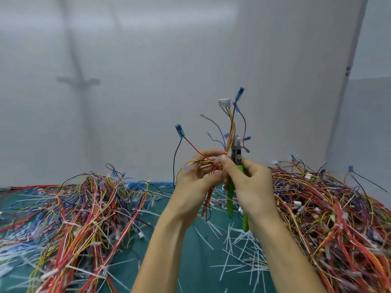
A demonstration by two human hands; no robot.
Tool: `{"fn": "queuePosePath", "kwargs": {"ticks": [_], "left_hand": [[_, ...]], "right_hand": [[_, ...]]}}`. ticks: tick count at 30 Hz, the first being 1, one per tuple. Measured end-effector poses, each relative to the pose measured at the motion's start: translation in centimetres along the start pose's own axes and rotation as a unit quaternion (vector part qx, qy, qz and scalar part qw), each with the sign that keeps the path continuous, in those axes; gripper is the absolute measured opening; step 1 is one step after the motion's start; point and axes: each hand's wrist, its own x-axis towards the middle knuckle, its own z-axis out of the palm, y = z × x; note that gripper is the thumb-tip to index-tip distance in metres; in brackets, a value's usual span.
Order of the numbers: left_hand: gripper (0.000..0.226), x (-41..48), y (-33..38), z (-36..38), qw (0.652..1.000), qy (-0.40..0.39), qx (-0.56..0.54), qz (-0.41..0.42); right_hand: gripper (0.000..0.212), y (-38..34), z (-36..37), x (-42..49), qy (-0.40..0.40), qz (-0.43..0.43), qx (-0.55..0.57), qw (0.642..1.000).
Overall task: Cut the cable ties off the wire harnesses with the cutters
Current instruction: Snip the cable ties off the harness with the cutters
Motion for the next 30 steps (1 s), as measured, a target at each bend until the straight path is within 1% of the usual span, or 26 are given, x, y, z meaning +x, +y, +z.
{"fn": "queuePosePath", "kwargs": {"ticks": [3, 4, 5, 7, 8, 9, 10, 11, 12, 13, 14, 16, 17, 18, 19, 20, 21, 24, 25, 27, 30], "left_hand": [[0.032, -0.2, 1.0, 0.2, 0.995, -0.035, 0.089, -0.021], [0.035, -0.4, 1.5, 0.1, 0.991, -0.059, 0.118, -0.036], [0.037, -0.6, 2.0, -0.2, 0.984, -0.097, 0.143, -0.052], [0.032, -1.0, 3.3, -1.0, 0.960, -0.191, 0.186, -0.084], [0.027, -1.3, 3.9, -1.3, 0.948, -0.220, 0.204, -0.106], [0.024, -1.5, 4.3, -1.6, 0.939, -0.222, 0.224, -0.136], [0.024, -1.6, 4.7, -1.9, 0.934, -0.202, 0.241, -0.169], [0.031, -1.7, 5.1, -2.1, 0.928, -0.175, 0.264, -0.196], [0.038, -1.7, 5.6, -2.2, 0.924, -0.146, 0.285, -0.209], [0.044, -1.7, 6.0, -2.2, 0.925, -0.112, 0.299, -0.204], [0.047, -1.7, 6.3, -2.0, 0.932, -0.067, 0.305, -0.182], [0.042, -1.6, 6.5, -1.8, 0.947, 0.066, 0.301, -0.094], [0.034, -1.4, 6.3, -1.8, 0.947, 0.138, 0.289, -0.039], [0.024, -1.2, 6.2, -1.7, 0.942, 0.188, 0.277, 0.005], [0.015, -1.0, 6.1, -1.6, 0.938, 0.210, 0.276, 0.029], [0.010, -0.9, 6.0, -1.3, 0.935, 0.204, 0.289, 0.034], [0.010, -0.9, 5.8, -1.2, 0.931, 0.186, 0.312, 0.026], [0.019, -0.8, 5.2, -0.8, 0.904, 0.148, 0.400, -0.018], [0.021, -0.7, 4.9, -0.6, 0.900, 0.140, 0.411, -0.028], [0.024, -0.5, 4.5, -0.3, 0.916, 0.110, 0.383, -0.036], [0.022, -0.3, 4.3, -0.4, 0.955, 0.084, 0.283, -0.034]], "right_hand": [[0.021, 0.1, -0.4, 0.3, 0.017, 0.020, 0.025, 0.999], [0.020, 0.1, -0.7, 0.4, 0.018, 0.028, 0.023, 0.999], [0.019, 0.2, -1.0, 0.4, 0.019, 0.033, 0.017, 0.999], [0.015, 0.4, -1.5, 0.5, 0.021, 0.033, 0.000, 0.999], [0.014, 0.5, -1.7, 0.5, 0.023, 0.032, -0.013, 0.999], [0.014, 0.5, -1.8, 0.6, 0.026, 0.029, -0.027, 0.999], [0.015, 0.5, -2.0, 0.6, 0.029, 0.027, -0.039, 0.998], [0.016, 0.5, -2.0, 0.6, 0.029, 0.025, -0.050, 0.998], [0.016, 0.5, -2.0, 0.6, 0.028, 0.023, -0.057, 0.998], [0.016, 0.5, -2.0, 0.6, 0.023, 0.020, -0.063, 0.998], [0.016, 0.4, -2.0, 0.6, 0.018, 0.015, -0.067, 0.997], [0.015, 0.4, -1.8, 0.5, 0.004, 0.004, -0.080, 0.997], [0.015, 0.4, -1.7, 0.4, -0.002, 0.002, -0.085, 0.996], [0.014, 0.4, -1.5, 0.3, -0.008, 0.000, -0.088, 0.996], [0.013, 0.4, -1.3, 0.3, -0.013, -0.001, -0.090, 0.996], [0.013, 0.3, -1.2, 0.2, -0.017, -0.002, -0.095, 0.995], [0.013, 0.2, -1.1, 0.1, -0.019, -0.006, -0.101, 0.995], [0.014, -0.3, -1.0, -0.1, -0.023, -0.031, -0.125, 0.991], [0.014, -0.5, -1.0, -0.2, -0.031, -0.040, -0.131, 0.990], [0.012, -0.9, -0.8, -0.4, -0.067, -0.052, -0.132, 0.988], [0.013, -1.2, -0.5, -0.6, -0.101, -0.055, -0.123, 0.986]]}}
